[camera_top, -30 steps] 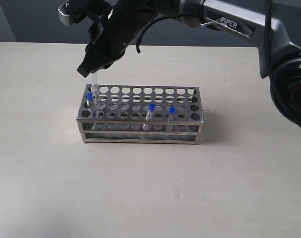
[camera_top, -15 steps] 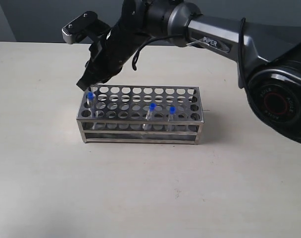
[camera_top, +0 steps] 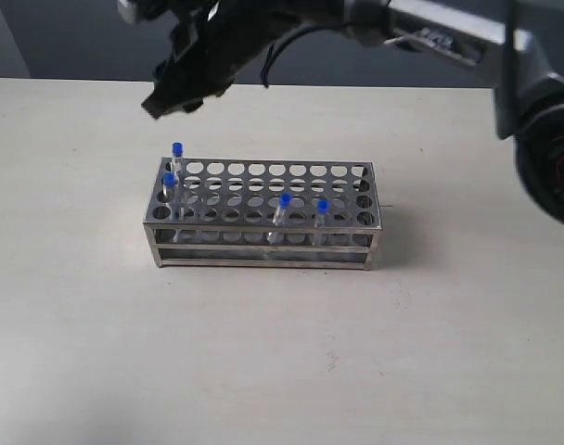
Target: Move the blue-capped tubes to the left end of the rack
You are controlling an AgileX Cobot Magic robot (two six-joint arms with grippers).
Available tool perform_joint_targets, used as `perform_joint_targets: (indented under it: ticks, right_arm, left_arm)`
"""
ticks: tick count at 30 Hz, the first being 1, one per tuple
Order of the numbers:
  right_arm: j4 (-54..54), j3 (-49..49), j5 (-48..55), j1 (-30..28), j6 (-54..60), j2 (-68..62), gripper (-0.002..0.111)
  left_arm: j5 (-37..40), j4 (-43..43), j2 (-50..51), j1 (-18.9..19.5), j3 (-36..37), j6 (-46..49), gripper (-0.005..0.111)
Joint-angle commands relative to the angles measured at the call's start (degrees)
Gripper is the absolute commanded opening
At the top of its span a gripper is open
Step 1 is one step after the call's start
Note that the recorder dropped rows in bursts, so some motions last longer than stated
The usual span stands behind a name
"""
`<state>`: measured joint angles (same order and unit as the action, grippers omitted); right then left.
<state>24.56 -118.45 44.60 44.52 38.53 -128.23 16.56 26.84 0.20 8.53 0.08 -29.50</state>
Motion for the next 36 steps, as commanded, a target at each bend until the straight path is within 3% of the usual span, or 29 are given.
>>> perform_joint_targets:
  ticks: [1,4,8,12,14,16,21,25,36]
  right_arm:
    - [5.2,1.7,1.5,-4.1,4.0,6.9,0.044]
    - [20.3,8.4,2.4,-8.1,15.4,11.6,0.035]
    - [42.2,25.3,-2.9,-13.0,37.5,20.0,0.003]
    - [63.6,44.2,-18.6,-14.8,62.7,30.5,0.0]
    - [75.4,52.1,-30.1,-14.8,81.1,35.8,0.0]
    - [75.4,57.7,-33.7,-15.4,82.7,39.1,0.0]
    - [75.4,68.7,-12.5,-18.4,82.7,42.6,0.0]
    - [75.4,68.6,-9.9,-18.5,82.7,42.6,0.0]
    - [75.4,51.3,-40.0,-18.5,82.2,42.6,0.0]
  left_arm:
    - [0.1,0.0,-0.2,-0.1,-0.1,-0.1,0.001]
    - [0.1,0.0,-0.2,-0.1,-0.1,-0.1,0.001]
    - [0.1,0.0,-0.2,-0.1,-0.1,-0.1,0.001]
    - [0.1,0.0,-0.2,-0.1,-0.1,-0.1,0.001]
    - [0.1,0.0,-0.2,-0.1,-0.1,-0.1,0.001]
    - [0.1,0.0,-0.2,-0.1,-0.1,-0.1,0.001]
    - [0.1,0.0,-0.2,-0.1,-0.1,-0.1,0.001]
    - [0.1,0.0,-0.2,-0.1,-0.1,-0.1,0.001]
    - [0.1,0.0,-0.2,-0.1,-0.1,-0.1,0.001]
